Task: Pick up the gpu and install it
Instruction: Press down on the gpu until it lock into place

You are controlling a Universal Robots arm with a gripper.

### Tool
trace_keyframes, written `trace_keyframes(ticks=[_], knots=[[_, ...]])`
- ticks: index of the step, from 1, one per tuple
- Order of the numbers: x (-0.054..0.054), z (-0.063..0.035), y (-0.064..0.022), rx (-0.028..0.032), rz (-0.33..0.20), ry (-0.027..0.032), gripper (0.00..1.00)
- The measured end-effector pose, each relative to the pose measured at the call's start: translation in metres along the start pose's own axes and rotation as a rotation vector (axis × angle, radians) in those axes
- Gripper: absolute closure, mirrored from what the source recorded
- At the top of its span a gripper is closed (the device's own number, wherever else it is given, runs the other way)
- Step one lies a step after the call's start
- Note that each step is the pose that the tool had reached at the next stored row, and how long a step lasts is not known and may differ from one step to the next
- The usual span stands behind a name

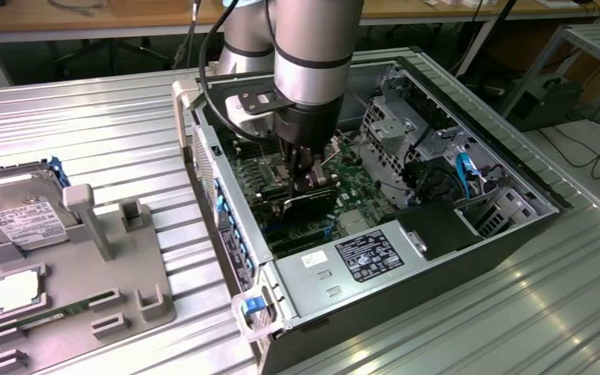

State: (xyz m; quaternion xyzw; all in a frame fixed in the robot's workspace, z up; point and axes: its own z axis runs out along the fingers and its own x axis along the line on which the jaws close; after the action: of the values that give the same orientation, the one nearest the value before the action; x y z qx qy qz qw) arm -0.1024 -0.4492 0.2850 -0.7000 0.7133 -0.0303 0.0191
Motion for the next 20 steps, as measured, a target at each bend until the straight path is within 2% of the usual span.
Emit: trace_keyframes(ticks=[4, 6, 8, 9, 10, 11, 13, 15, 20], knots=[[0.000, -0.0006, 0.0109, -0.0003, 0.000, -0.0001, 0.89], [0.000, -0.0006, 0.0146, -0.0045, 0.000, -0.0003, 0.89], [0.000, -0.0007, 0.0154, -0.0434, -0.001, 0.0006, 0.89], [0.000, -0.0007, 0.0156, -0.0588, -0.001, 0.0009, 0.89], [0.000, -0.0006, 0.0167, -0.0786, -0.001, 0.0009, 0.89], [0.000, -0.0004, 0.0174, -0.0859, -0.001, 0.0011, 0.89], [0.000, -0.0001, 0.0193, -0.0929, -0.002, 0.0016, 0.89], [0.000, 0.0005, 0.0214, -0.0973, -0.002, 0.0016, 0.89], [-0.001, 0.0024, 0.0280, -0.1008, -0.010, 0.0014, 0.89]])
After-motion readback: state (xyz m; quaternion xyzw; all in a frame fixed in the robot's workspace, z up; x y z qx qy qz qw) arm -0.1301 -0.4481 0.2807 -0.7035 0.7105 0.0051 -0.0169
